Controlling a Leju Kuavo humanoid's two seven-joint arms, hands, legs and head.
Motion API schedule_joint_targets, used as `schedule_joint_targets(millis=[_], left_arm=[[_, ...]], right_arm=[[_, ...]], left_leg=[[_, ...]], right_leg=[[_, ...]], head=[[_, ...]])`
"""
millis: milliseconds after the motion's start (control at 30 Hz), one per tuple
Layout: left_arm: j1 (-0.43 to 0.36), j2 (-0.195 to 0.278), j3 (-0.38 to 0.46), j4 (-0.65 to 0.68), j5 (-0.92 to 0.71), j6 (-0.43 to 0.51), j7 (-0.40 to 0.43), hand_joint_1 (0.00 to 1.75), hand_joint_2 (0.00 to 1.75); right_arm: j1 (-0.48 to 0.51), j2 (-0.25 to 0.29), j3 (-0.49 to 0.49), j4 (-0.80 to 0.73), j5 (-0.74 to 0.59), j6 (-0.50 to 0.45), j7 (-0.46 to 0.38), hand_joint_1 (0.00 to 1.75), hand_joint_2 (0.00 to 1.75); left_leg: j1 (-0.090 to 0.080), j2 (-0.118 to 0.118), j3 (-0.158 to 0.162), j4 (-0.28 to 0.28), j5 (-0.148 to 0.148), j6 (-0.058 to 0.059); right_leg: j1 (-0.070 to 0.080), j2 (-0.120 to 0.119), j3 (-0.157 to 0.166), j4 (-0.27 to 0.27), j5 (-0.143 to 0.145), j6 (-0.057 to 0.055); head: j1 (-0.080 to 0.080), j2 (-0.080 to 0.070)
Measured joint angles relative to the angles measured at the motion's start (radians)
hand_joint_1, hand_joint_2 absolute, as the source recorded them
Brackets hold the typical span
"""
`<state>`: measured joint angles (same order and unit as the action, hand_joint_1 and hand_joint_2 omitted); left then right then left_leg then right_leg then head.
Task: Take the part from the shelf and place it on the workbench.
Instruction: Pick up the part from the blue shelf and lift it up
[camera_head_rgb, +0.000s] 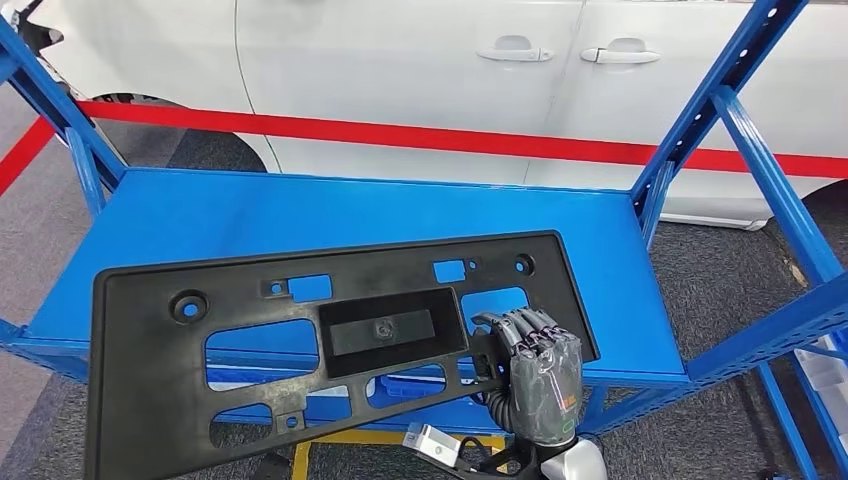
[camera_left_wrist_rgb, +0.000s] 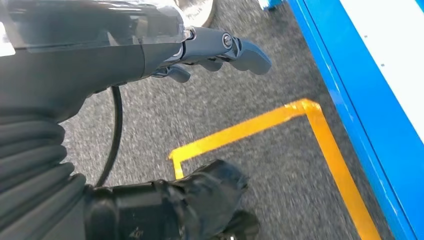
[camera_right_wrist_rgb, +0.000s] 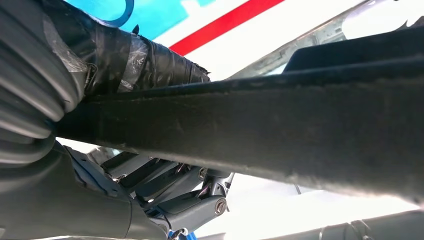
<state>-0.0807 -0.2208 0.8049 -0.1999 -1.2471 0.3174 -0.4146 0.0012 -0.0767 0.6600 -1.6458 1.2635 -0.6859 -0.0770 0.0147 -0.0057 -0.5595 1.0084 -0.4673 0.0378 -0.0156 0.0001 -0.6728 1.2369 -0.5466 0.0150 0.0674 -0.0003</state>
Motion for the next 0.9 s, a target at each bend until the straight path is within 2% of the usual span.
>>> schedule_joint_targets(millis=[67,100,200,267,300,367,400,433,467,500,533,600,667,767,833,900], left_arm=[[0.0,-0.002,0.0,0.0,-0.003,0.021,0.008,0.0,1.75],[0.0,-0.002,0.0,0.0,-0.005,0.03,0.012,0.0,1.75],[0.002,-0.003,0.0,0.0,-0.008,0.048,0.018,0.0,1.75],[0.003,-0.003,0.0,0.0,-0.009,0.056,0.019,0.0,1.75],[0.003,-0.003,0.0,0.0,-0.009,0.058,0.019,0.0,1.75],[0.004,-0.003,0.0,0.0,-0.009,0.06,0.02,0.0,1.75],[0.005,-0.003,0.0,0.0,-0.009,0.06,0.02,0.0,1.75],[0.006,-0.003,0.0,0.0,-0.009,0.06,0.02,0.0,1.75],[0.007,-0.003,0.0,0.0,-0.009,0.06,0.02,0.0,1.75],[0.007,-0.003,0.0,0.0,-0.009,0.06,0.019,0.0,1.75],[0.006,-0.003,0.0,0.0,-0.009,0.061,0.019,0.0,1.75],[0.005,-0.003,0.0,0.0,-0.008,0.062,0.019,0.0,1.75],[0.005,-0.003,0.0,0.0,-0.008,0.063,0.019,0.0,1.75],[0.007,-0.004,0.001,0.0,-0.007,0.064,0.019,0.0,1.75],[0.006,-0.005,0.001,0.0,-0.007,0.064,0.019,0.0,1.75],[0.007,-0.006,0.001,0.0,-0.007,0.065,0.019,0.0,1.75]], right_arm=[[0.001,0.0,0.0,0.002,-0.007,0.0,0.004,1.75,1.75],[0.003,0.0,0.0,0.003,-0.012,0.0,0.005,1.75,1.75],[0.011,0.0,0.0,0.004,-0.022,0.0,0.007,1.75,1.75],[0.013,0.002,-0.001,0.004,-0.025,0.0,0.007,1.75,1.75],[0.014,0.004,-0.001,0.004,-0.026,0.0,0.007,1.75,1.75],[0.016,0.006,-0.001,0.005,-0.027,0.0,0.007,1.75,1.75],[0.017,0.007,-0.001,0.006,-0.028,0.0,0.007,1.75,1.75],[0.018,0.007,-0.001,0.007,-0.028,0.0,0.007,1.75,1.75],[0.019,0.007,-0.001,0.009,-0.03,0.0,0.007,1.75,1.75],[0.02,0.008,-0.001,0.011,-0.031,0.0,0.007,1.75,1.75],[0.02,0.009,-0.001,0.012,-0.031,0.0,0.007,1.75,1.75],[0.02,0.012,-0.002,0.012,-0.032,0.0,0.007,1.75,1.75],[0.02,0.014,-0.004,0.013,-0.032,0.0,0.007,1.75,1.75],[0.02,0.015,-0.005,0.013,-0.033,0.0,0.007,1.75,1.75],[0.021,0.015,-0.008,0.013,-0.033,0.0,0.007,1.75,1.75],[0.021,0.015,-0.009,0.015,-0.033,0.0,0.007,1.75,1.75]], left_leg=[[-0.002,-0.001,0.001,0.006,-0.005,-0.007],[-0.003,-0.001,-0.001,0.009,-0.007,-0.011],[-0.005,-0.001,-0.005,0.011,-0.007,-0.026],[-0.003,0.0,-0.014,0.034,-0.03,-0.036],[-0.002,0.0,-0.029,0.072,-0.057,-0.04],[-0.001,0.0,-0.081,0.194,-0.125,-0.044],[-0.001,0.0,-0.106,0.253,-0.148,-0.046],[-0.001,0.0,-0.117,0.284,-0.154,-0.046],[-0.001,0.0,-0.11,0.277,-0.139,-0.045],[-0.001,0.0,-0.084,0.23,-0.109,-0.043],[-0.002,0.0,-0.046,0.16,-0.076,-0.039],[-0.005,0.0,0.012,0.042,-0.038,-0.033],[-0.01,-0.001,0.022,0.014,-0.035,-0.026],[-0.004,0.0,0.018,0.002,-0.017,-0.01],[0.0,0.003,0.013,-0.005,-0.006,0.0],[-0.001,0.005,0.002,-0.001,-0.001,0.005]], right_leg=[[0.001,0.0,0.065,-0.14,0.057,-0.006],[0.003,0.001,0.083,-0.181,0.068,-0.009],[0.008,0.004,0.088,-0.2,0.071,-0.02],[0.005,0.003,0.088,-0.207,0.077,-0.034],[0.003,0.002,0.088,-0.21,0.08,-0.04],[0.005,-0.001,0.084,-0.21,0.082,-0.048],[0.006,-0.001,0.082,-0.21,0.083,-0.049],[0.007,-0.002,0.08,-0.208,0.084,-0.05],[0.008,-0.001,0.078,-0.206,0.084,-0.051],[0.008,-0.001,0.078,-0.204,0.084,-0.05],[0.009,-0.001,0.077,-0.201,0.084,-0.05],[0.013,0.0,0.074,-0.196,0.085,-0.045],[0.014,0.0,0.069,-0.195,0.09,-0.034],[0.013,0.002,0.062,-0.189,0.086,-0.017],[0.01,0.003,0.032,-0.113,0.029,-0.008],[0.006,0.002,-0.018,0.018,-0.044,0.0]], head=[[0.0,0.0],[0.0,0.0],[-0.001,0.0],[-0.001,0.0],[-0.001,0.0],[-0.001,0.0],[-0.001,0.0],[-0.001,0.0],[-0.001,0.0],[-0.001,0.0],[-0.001,0.0],[-0.001,0.0],[-0.001,0.0],[0.0,0.0],[0.0,0.0],[0.0,0.0]])
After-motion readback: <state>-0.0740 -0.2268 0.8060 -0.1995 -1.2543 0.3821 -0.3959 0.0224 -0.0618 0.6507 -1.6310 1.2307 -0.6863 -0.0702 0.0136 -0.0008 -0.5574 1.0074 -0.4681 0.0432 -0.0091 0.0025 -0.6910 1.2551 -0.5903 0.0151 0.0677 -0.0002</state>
